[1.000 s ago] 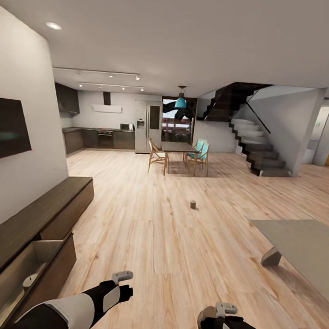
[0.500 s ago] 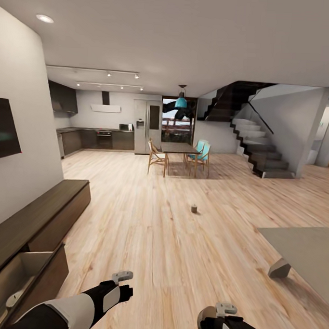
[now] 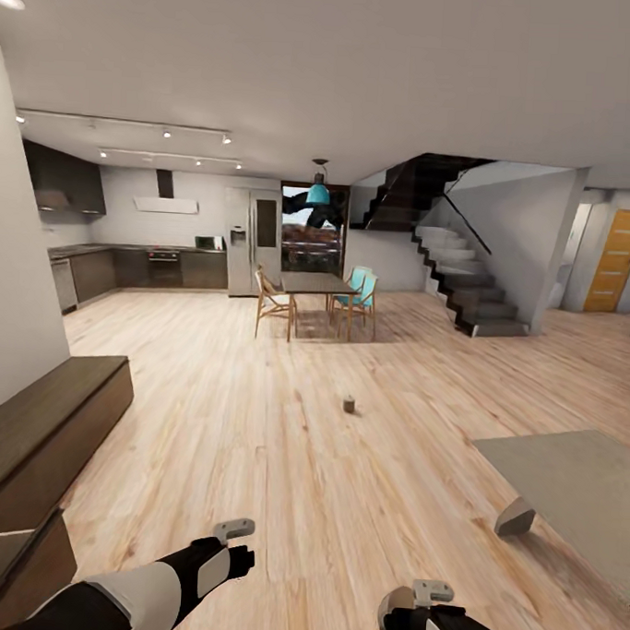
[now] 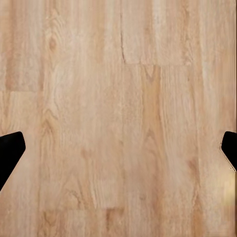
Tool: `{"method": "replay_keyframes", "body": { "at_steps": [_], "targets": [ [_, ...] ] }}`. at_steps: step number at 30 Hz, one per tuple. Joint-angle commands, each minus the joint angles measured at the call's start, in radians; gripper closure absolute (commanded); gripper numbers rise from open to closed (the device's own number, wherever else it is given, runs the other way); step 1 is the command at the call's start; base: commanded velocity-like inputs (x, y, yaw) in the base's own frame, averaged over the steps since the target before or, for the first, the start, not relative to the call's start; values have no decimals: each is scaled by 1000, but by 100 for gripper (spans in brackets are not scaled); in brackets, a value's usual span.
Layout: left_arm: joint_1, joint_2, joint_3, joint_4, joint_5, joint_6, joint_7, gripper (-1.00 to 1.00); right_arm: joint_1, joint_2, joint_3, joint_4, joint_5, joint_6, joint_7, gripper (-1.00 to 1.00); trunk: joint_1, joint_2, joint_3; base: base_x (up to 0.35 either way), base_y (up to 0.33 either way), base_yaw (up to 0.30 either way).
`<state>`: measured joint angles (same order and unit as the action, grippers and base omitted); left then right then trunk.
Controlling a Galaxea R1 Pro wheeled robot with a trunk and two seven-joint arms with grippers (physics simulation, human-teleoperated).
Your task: Place each of the two pumpkins and all three candles from the living room inside a cabinet in the living room (use any cabinet), then make sure every cabinet is closed, and position the cauldron so it is next to a table in the living room.
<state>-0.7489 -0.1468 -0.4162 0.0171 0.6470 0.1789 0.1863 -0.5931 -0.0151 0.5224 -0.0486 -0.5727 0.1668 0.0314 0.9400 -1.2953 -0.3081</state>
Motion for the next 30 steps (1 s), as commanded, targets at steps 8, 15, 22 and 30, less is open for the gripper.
{"method": "replay_keyframes", "body": {
  "at_steps": [8,15,22,30],
  "targets": [
    [-1,0,-8,1,8,2,2,-100,-1,-1,7,-2,-6,5,2,100,1,-1,-1,332,0,-186],
    [-1,-2,-8,1,7,2,2,-100,-1,0,7,-2,-6,5,0,100,1,-1,-1,332,2,-24],
    [-1,-3,-9,1,7,2,2,-100,-1,1,7,-1,-6,5,-2,100,1,-1,-1,333,54,-2],
    [-1,-4,-9,1,7,2,2,-100,-1,1,7,-1,-6,5,-2,100,1,-1,-1,333,71,0]
  ]
}}
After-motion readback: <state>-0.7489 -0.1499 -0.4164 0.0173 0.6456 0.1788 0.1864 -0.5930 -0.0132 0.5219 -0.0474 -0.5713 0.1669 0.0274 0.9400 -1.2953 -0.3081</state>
